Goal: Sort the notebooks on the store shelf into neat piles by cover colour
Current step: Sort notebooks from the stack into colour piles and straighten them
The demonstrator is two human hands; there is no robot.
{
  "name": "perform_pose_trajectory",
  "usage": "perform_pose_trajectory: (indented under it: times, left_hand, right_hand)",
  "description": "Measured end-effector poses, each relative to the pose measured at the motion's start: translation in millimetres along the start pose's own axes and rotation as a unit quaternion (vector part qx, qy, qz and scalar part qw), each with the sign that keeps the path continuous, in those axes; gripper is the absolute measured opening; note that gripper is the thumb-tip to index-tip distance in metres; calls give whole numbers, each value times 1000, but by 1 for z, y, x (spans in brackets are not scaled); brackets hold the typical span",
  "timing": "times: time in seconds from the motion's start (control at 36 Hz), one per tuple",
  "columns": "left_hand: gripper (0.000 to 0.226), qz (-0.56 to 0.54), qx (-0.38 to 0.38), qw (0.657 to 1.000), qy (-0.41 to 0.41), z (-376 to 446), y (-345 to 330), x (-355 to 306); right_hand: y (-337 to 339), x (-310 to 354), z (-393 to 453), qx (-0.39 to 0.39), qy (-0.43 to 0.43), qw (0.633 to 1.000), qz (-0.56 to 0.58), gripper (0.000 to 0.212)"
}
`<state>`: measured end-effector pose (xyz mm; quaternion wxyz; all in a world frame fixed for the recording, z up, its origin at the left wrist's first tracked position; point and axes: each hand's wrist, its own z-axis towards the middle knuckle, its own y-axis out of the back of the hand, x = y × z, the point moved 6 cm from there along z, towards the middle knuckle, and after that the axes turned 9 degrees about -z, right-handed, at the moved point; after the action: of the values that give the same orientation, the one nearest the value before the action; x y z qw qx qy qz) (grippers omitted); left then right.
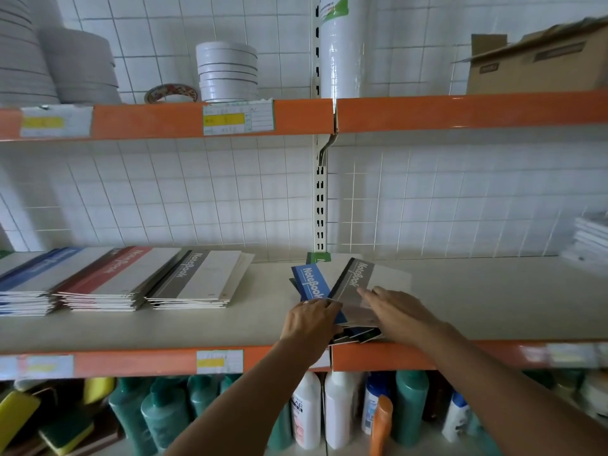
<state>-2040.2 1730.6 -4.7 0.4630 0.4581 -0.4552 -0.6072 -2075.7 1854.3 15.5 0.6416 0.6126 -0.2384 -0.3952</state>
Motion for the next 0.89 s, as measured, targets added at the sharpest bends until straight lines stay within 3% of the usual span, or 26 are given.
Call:
perform_pose_trajectory:
  times: [0.06, 0.17, 0.33, 0.5, 0.61, 0.78, 0.89]
  left_hand:
    - [40, 25, 23, 999, -4, 1, 2, -1]
    - [41, 58, 53, 997, -19, -1, 4, -3]
    - [62, 129, 37, 990, -32, -6, 5, -16]
    - [40, 71, 7, 997, 35, -4, 9, -19]
    - [29, 47, -20, 997, 53, 0, 17, -18]
    - [54, 36, -64, 996, 45, -13, 38, -9]
    - [54, 33, -75, 995, 66, -34, 49, 7]
  right_hand:
    - [-5, -1, 0, -6, -18, 1000, -13, 72]
    - [-4, -2, -2, -28, -54, 998, -28, 48]
    - [5, -15, -4, -24, -91, 995, -30, 32]
    - [19, -33, -18, -49, -82, 995, -31, 74]
    - [24, -39, -26, -64, -75, 994, -49, 79]
    - [33, -35, -24, -84, -53, 994, -47, 90]
    - [39, -18, -21, -97, -10, 994, -42, 91]
